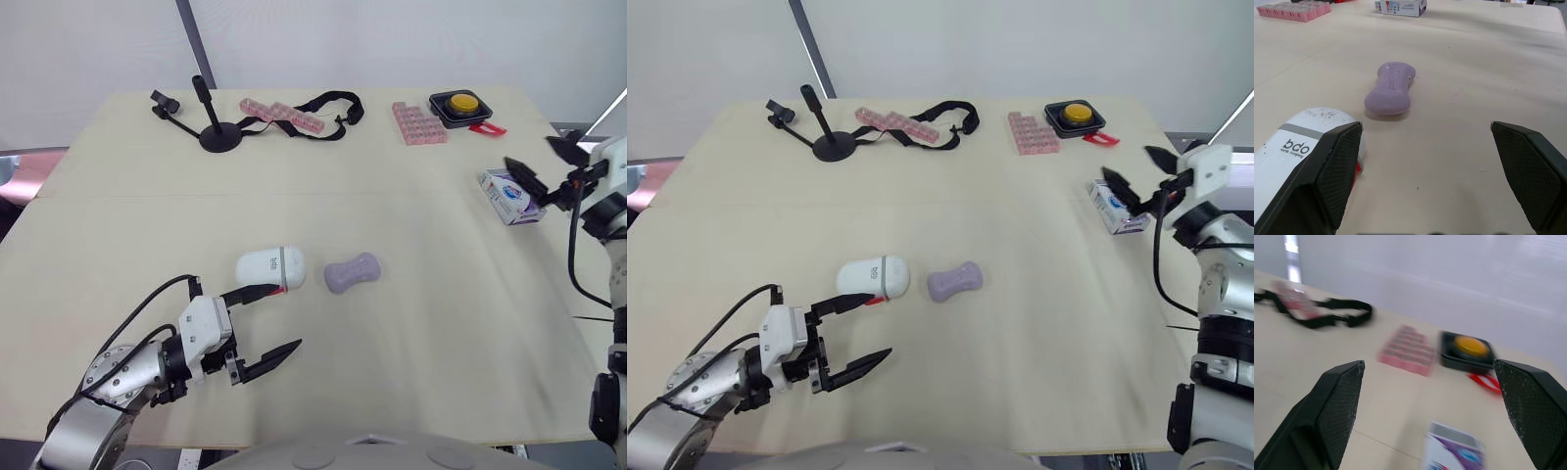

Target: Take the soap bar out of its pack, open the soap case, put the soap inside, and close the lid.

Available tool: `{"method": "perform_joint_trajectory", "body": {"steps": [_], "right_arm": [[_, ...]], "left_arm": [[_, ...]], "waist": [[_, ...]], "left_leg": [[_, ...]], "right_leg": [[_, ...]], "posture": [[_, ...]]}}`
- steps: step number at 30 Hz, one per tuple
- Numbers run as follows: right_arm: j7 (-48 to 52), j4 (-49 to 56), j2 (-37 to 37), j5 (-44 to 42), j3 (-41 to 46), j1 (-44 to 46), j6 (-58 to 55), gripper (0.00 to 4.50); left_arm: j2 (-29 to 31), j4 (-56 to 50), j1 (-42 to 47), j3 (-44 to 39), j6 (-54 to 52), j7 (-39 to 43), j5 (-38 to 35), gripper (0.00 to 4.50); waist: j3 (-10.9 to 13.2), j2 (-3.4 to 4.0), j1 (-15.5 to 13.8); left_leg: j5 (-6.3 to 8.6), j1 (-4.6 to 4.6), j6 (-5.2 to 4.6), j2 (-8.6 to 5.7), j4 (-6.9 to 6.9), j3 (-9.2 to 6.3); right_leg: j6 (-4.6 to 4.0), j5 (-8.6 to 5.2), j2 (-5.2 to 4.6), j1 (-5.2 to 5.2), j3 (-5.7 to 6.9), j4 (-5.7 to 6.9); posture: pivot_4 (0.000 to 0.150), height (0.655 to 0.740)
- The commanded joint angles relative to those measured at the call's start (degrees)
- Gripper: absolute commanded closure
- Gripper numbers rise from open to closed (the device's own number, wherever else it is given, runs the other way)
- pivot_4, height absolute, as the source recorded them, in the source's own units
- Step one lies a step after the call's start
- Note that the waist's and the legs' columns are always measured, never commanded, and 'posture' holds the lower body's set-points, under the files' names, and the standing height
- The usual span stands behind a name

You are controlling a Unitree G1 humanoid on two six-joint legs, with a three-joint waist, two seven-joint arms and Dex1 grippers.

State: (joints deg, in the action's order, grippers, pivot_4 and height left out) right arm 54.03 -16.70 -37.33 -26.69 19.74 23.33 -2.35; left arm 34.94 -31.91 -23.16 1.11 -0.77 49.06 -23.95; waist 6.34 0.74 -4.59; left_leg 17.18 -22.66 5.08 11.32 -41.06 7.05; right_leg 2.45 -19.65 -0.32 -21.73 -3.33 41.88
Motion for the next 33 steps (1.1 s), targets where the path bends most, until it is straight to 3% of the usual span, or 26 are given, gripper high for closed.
{"method": "perform_joint_trajectory", "body": {"steps": [1,6,13,23,33], "right_arm": [[10.25,9.34,0.41,-5.50,-4.60,-2.95,-2.64,0.02],[24.25,20.38,0.65,-9.47,-13.55,-11.57,-4.74,0.02],[36.31,19.33,0.07,-8.54,-19.14,-12.41,-1.96,0.02],[36.57,15.47,1.25,-5.83,-21.35,-10.02,0.40,0.02],[33.93,17.00,1.94,-5.06,-22.48,-9.97,-0.56,0.02]], "left_arm": [[-0.69,0.06,-0.51,1.39,1.86,-0.59,2.91,0.00],[-1.03,1.10,-0.11,0.78,0.98,-2.56,4.78,0.00],[0.66,0.83,0.35,-5.68,-4.22,-5.65,2.96,0.00],[2.82,4.18,4.98,-15.39,-7.20,-3.19,-3.59,0.00],[12.92,20.92,21.00,-8.02,-7.06,13.33,-0.10,0.00]], "waist": [[0.00,-0.01,-0.26],[-0.02,-0.04,-1.32],[-0.03,-0.07,-0.18],[-0.04,-0.07,-0.08],[-0.04,-0.08,-0.07]], "left_leg": [[0.00,0.00,0.00,0.01,0.00,-0.02],[0.01,0.14,-0.03,0.02,-0.06,-0.16],[-0.01,0.13,-0.06,0.03,-0.08,-0.17],[-0.02,0.12,-0.06,0.00,-0.12,-0.21],[-0.03,0.08,-0.08,-0.01,-0.15,-0.19]], "right_leg": [[0.00,0.00,0.00,0.00,0.08,0.02],[0.01,0.00,-0.10,0.02,0.28,0.02],[0.00,0.00,-0.34,-0.04,0.39,-0.04],[-0.02,-0.01,-0.34,-0.04,0.44,-0.02],[-0.02,-0.01,-0.33,-0.20,0.41,0.27]], "posture": [[0.150,0.7143],[0.150,0.7143],[0.150,0.7143],[0.150,0.7143],[0.150,0.7143]]}}
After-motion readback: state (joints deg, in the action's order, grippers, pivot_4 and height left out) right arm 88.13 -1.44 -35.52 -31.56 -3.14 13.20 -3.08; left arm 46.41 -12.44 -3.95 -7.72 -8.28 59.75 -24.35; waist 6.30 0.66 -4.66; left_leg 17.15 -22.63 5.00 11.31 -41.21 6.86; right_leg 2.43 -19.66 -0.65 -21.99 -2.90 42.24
